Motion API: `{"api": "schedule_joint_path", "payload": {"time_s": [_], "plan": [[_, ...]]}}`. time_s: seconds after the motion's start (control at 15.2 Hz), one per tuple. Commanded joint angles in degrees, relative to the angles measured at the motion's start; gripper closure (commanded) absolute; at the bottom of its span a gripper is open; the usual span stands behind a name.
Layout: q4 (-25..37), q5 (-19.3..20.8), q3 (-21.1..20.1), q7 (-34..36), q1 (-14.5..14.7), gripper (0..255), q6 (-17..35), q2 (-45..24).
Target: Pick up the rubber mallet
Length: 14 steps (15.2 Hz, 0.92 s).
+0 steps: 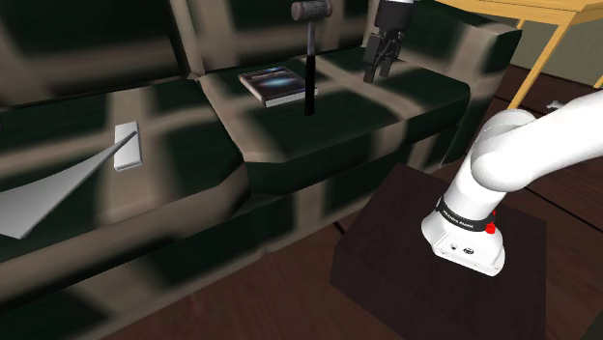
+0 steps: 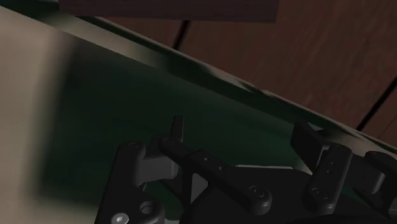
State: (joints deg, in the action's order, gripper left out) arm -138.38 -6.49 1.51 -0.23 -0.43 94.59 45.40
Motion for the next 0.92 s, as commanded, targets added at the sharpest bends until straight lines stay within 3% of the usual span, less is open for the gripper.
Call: {"api": "schedule_joint_path", "payload": {"time_s": [0.0,0.4,0.86], "plan": [[0.0,0.0,0.0,0.0,0.0,0,0.0,0.0],[16.4,5.0,5.1,-19.9,5.5,0,-4.9,-12.3],[38.3,7.6,8.1,-42.6,11.3,0,-12.3,-26.8]]}}
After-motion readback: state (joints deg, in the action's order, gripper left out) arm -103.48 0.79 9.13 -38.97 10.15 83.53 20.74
